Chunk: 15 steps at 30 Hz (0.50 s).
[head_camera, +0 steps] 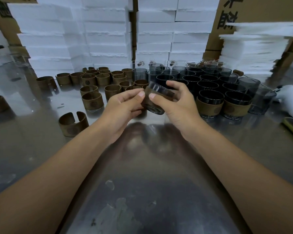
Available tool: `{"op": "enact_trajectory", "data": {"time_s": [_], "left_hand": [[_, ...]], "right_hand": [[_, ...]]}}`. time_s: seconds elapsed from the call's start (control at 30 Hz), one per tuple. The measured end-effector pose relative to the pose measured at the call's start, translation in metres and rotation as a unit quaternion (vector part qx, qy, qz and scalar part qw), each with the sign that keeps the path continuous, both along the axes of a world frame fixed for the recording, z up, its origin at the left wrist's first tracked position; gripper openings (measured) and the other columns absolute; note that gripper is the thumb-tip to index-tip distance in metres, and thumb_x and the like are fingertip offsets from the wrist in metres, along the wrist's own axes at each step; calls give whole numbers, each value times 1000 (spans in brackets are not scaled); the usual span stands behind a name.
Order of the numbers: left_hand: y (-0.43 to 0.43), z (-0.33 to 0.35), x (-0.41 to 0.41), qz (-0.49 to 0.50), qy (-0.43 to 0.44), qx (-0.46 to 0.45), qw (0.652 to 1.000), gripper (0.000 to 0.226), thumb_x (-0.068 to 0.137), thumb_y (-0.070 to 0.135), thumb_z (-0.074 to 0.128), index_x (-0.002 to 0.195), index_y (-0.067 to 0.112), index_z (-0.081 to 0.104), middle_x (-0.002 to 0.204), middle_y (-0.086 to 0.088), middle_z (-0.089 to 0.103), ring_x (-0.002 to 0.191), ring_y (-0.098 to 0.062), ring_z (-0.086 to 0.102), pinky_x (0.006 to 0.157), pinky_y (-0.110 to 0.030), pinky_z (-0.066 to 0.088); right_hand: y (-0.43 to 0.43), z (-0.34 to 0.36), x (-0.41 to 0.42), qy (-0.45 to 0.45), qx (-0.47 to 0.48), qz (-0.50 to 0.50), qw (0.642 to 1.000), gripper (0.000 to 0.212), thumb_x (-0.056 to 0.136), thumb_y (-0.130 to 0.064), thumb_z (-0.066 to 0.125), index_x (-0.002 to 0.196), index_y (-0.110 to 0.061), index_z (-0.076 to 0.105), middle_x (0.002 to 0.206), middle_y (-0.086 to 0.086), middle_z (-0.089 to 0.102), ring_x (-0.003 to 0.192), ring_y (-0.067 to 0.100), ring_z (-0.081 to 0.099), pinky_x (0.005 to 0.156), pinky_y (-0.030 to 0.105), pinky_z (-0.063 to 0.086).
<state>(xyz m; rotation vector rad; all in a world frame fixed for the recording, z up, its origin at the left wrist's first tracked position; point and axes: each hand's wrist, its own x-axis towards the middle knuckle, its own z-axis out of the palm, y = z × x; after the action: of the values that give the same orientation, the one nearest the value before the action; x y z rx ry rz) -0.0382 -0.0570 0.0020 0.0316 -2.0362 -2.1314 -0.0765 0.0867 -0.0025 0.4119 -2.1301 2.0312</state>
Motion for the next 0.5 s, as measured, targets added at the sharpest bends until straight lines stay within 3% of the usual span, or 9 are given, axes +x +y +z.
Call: {"op": "enact_trajectory", "data": {"time_s": [0.07,0.17,0.27,0.37,0.43,0.5], "left_hand": [[-2,-1,-3,31,10,0,999,24,93,20,59,116,21,64,111,1,69,106,-12,64,93,-28,50],[-4,-2,-5,70,30,-32,997,21,93,17,59,110,28,63,110,8,66,107,-5,61,89,-24,49],[-6,-3,-8,100,56,-73,991,29,92,14,60,119,24,61,111,11,64,104,3,58,87,-15,45],[-8,-5,-8,103,73,-147,981,37,92,14,61,128,22,56,121,9,60,110,0,54,91,-14,40],[-9,-7,-9,95,80,-212,969,40,92,16,60,131,24,53,126,12,57,117,-1,49,98,-18,37],[-9,-9,-9,84,85,-270,955,42,92,18,60,132,27,51,130,14,54,124,-4,44,106,-27,35]], "right_hand": [[6,-1,-1,75,112,-51,990,64,72,-24,81,125,-27,45,115,-8,53,107,9,55,91,23,45],[16,-3,-2,166,293,-128,933,72,74,-28,77,135,-24,39,130,0,45,114,20,50,98,33,41],[23,-3,-6,194,386,-169,886,70,80,-33,73,139,-20,37,134,5,44,118,25,47,104,37,34],[27,-2,-12,213,483,-213,822,68,84,-43,66,140,-18,36,135,7,46,127,27,38,104,39,26],[29,-1,-15,214,541,-242,777,66,86,-49,61,139,-17,38,134,8,50,131,28,31,105,42,21],[29,0,-17,190,571,-255,757,64,88,-52,55,137,-14,40,133,11,52,136,29,26,109,47,14]]}}
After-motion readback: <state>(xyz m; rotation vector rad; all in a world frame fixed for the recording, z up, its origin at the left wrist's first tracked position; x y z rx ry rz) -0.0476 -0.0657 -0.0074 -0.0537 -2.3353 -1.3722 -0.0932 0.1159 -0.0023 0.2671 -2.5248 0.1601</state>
